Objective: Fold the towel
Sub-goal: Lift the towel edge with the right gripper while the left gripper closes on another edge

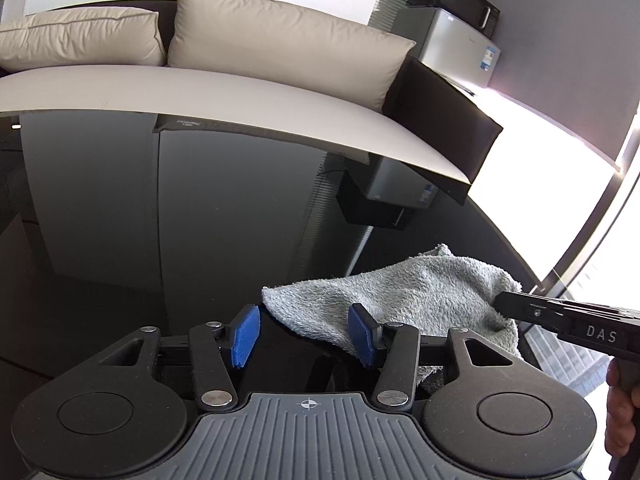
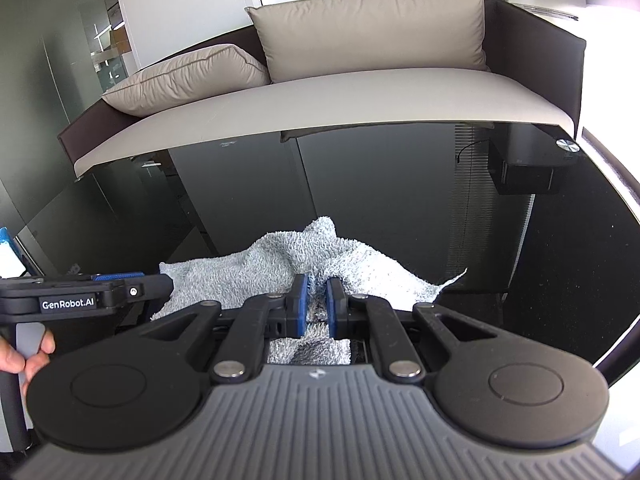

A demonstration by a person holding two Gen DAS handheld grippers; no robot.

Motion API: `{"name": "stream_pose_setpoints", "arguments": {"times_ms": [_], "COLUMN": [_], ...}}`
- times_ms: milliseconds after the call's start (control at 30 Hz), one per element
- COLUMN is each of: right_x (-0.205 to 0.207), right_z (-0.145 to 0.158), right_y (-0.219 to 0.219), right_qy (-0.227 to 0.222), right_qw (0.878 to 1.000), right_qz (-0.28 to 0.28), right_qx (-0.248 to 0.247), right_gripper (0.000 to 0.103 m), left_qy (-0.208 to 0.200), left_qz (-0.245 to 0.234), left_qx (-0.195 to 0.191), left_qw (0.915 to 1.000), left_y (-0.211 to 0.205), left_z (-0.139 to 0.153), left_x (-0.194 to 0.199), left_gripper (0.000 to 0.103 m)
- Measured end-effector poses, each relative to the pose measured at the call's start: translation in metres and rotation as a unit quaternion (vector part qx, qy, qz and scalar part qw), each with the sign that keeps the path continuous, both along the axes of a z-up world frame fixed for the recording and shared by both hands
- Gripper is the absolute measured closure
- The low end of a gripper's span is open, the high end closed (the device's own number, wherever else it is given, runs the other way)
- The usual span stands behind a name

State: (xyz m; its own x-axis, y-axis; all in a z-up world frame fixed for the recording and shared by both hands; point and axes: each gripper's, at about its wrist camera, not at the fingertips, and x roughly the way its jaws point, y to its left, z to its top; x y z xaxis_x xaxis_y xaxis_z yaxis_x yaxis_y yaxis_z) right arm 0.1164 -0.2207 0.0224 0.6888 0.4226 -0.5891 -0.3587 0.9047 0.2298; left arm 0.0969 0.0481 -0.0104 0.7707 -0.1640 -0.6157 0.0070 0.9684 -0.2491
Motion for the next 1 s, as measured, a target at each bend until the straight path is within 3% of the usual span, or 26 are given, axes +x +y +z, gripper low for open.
{"name": "stream_pose_setpoints", "arguments": {"times_ms": [67, 133, 233, 367, 600, 867, 1000], "right_x": [-0.001, 0.000, 0.000, 0.008, 0.029, 0.054, 0.060], "right_z": [0.002, 0.005, 0.010, 0.005, -0.016, -0.021, -0.023], "right_y": [-0.003, -0.011, -0.027, -0.047, -0.062, -0.077, -0.079], "right_qy": [-0.006, -0.011, -0.018, -0.006, 0.036, 0.026, 0.040], "right_qw": [1.000, 1.000, 0.998, 0.995, 0.990, 0.981, 0.982], "right_qz": [-0.003, -0.014, -0.042, -0.088, -0.113, -0.154, -0.148], "right_qx": [0.004, 0.019, 0.039, 0.040, 0.073, 0.113, 0.112], "right_gripper": [0.088, 0.072, 0.059, 0.058, 0.054, 0.054, 0.054], "left_qy": [-0.002, -0.001, -0.001, 0.002, -0.005, -0.004, -0.004], "left_qz": [0.004, 0.007, 0.012, 0.014, 0.004, -0.004, -0.006], "left_qx": [0.002, 0.000, 0.000, 0.000, 0.012, 0.021, 0.023], "left_qw": [1.0000, 1.0000, 0.9999, 0.9999, 0.9999, 0.9998, 0.9997], "left_y": [0.001, 0.003, 0.005, 0.006, 0.002, -0.004, -0.005], "left_z": [0.000, 0.000, 0.000, -0.001, -0.003, -0.004, -0.006], "left_x": [0.002, 0.004, 0.008, 0.013, 0.014, 0.015, 0.016], "left_gripper": [0.058, 0.058, 0.058, 0.058, 0.059, 0.072, 0.088]}}
